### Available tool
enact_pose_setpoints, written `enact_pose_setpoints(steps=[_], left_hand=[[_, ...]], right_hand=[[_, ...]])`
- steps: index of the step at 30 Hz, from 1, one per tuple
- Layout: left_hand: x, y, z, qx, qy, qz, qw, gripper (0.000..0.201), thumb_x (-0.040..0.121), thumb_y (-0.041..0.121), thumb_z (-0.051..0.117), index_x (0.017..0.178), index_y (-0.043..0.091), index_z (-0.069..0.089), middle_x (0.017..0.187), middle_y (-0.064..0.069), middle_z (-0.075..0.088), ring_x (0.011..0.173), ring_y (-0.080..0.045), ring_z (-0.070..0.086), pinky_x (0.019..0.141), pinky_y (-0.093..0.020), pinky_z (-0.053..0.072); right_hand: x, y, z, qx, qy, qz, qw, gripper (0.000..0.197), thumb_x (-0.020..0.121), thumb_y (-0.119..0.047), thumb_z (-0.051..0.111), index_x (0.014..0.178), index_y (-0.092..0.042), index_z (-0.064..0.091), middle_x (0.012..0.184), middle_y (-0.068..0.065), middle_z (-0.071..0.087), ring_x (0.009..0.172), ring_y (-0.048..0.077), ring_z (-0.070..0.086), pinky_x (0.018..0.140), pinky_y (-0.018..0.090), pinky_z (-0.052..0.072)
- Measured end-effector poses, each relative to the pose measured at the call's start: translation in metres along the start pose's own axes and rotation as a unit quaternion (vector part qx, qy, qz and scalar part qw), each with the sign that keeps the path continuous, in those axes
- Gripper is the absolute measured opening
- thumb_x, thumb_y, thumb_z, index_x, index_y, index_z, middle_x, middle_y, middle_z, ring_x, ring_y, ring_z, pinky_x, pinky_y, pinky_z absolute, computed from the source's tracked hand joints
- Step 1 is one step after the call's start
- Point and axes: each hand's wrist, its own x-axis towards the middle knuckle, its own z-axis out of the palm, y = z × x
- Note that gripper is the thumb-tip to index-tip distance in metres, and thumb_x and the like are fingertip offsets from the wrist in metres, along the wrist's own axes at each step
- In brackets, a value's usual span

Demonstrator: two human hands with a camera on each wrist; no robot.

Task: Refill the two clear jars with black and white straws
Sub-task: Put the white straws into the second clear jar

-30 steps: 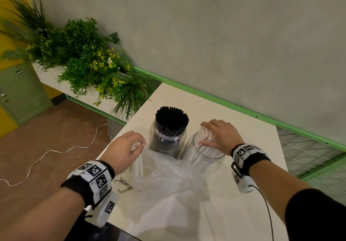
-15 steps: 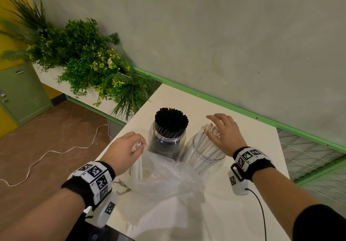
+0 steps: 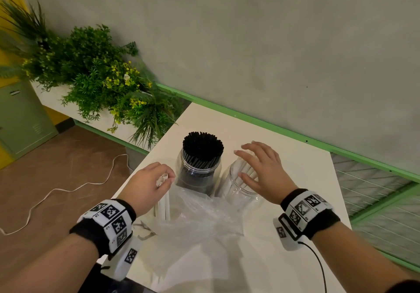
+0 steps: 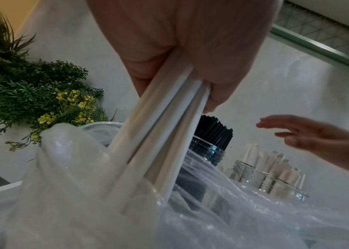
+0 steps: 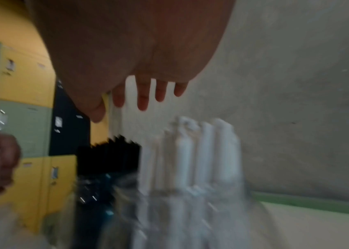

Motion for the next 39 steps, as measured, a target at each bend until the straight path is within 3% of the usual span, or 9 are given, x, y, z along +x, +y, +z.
enact_pose_setpoints(steps=[5,10,13,16,19,24,28,36,39], left_hand=[[0.0,0.002,-0.007,-0.043,-0.019,-0.038,0.998,0.042,0.079,0.035,0.072,0.112,0.04,0.047,0.1,0.014,0.056,0.089,-0.002,0.053,0.07,-0.011,0.035],[-0.009,-0.006,-0.026,-0.066,-0.039,-0.064,0.995,0.071,0.071,0.032,0.08,0.129,0.035,0.039,0.107,0.009,0.053,0.098,-0.01,0.051,0.079,-0.024,0.038],[-0.017,-0.017,-0.036,-0.121,-0.036,-0.092,0.988,0.066,0.072,0.022,0.079,0.126,0.035,0.043,0.106,0.01,0.055,0.094,-0.007,0.057,0.08,-0.024,0.045],[-0.027,-0.026,-0.038,-0.163,-0.041,-0.092,0.981,0.048,0.078,0.015,0.074,0.113,0.037,0.05,0.105,0.015,0.057,0.094,0.001,0.056,0.074,-0.006,0.042],[-0.031,-0.035,-0.038,-0.17,-0.035,-0.061,0.983,0.036,0.08,0.01,0.07,0.101,0.037,0.057,0.097,0.015,0.065,0.089,0.004,0.058,0.07,-0.002,0.039],[-0.03,-0.048,-0.037,-0.175,-0.055,-0.038,0.982,0.023,0.081,0.016,0.07,0.097,0.031,0.064,0.091,0.014,0.068,0.085,0.001,0.06,0.073,-0.01,0.042],[-0.027,-0.052,-0.034,-0.193,-0.066,-0.013,0.979,0.022,0.079,0.025,0.074,0.096,0.032,0.064,0.091,0.013,0.067,0.085,-0.001,0.06,0.073,-0.01,0.043],[-0.02,-0.057,-0.031,-0.145,-0.05,0.033,0.988,0.004,0.092,0.026,0.056,0.091,0.03,0.057,0.082,0.007,0.067,0.075,-0.005,0.059,0.061,-0.013,0.041],[-0.018,-0.05,-0.031,-0.135,-0.048,0.042,0.989,0.008,0.095,0.026,0.051,0.09,0.029,0.056,0.076,0.006,0.067,0.058,-0.002,0.055,0.051,-0.013,0.038]], right_hand=[[0.016,-0.077,-0.024,0.151,-0.068,-0.002,0.986,0.048,0.093,-0.043,0.052,0.137,-0.025,0.046,0.131,-0.004,0.049,0.121,0.015,0.041,0.104,0.031,0.035],[0.024,-0.153,0.013,0.341,-0.174,0.088,0.92,0.074,0.089,-0.035,0.065,0.149,-0.019,0.023,0.142,0.001,0.033,0.129,0.012,0.039,0.106,0.026,0.035],[0.032,-0.168,0.056,0.365,-0.174,0.13,0.905,0.091,0.083,-0.033,0.072,0.151,-0.02,0.012,0.145,0.007,0.029,0.135,0.018,0.033,0.112,0.037,0.032],[0.043,-0.178,0.08,0.408,-0.113,0.192,0.885,0.1,0.077,-0.028,0.078,0.15,-0.022,0.011,0.139,0.006,0.036,0.126,0.018,0.042,0.103,0.027,0.037],[0.048,-0.186,0.093,0.461,-0.074,0.224,0.855,0.104,0.065,-0.031,0.081,0.148,-0.024,0.019,0.135,0.006,0.042,0.12,0.018,0.047,0.098,0.024,0.039],[0.048,-0.201,0.103,0.509,-0.03,0.216,0.833,0.058,0.062,-0.03,0.075,0.113,-0.012,0.056,0.105,0.011,0.064,0.097,0.021,0.062,0.09,0.045,0.05],[0.045,-0.209,0.104,0.496,-0.007,0.227,0.838,0.027,0.069,-0.019,0.073,0.092,-0.009,0.063,0.085,-0.001,0.066,0.078,0.01,0.061,0.074,0.029,0.05],[0.031,-0.208,0.094,0.488,0.058,0.291,0.821,0.017,0.084,-0.017,0.073,0.087,-0.009,0.059,0.078,-0.002,0.062,0.072,0.007,0.055,0.071,0.026,0.047],[0.028,-0.205,0.072,0.489,0.117,0.301,0.81,0.013,0.087,-0.014,0.068,0.096,-0.007,0.061,0.09,0.001,0.071,0.088,0.01,0.065,0.083,0.03,0.051]])
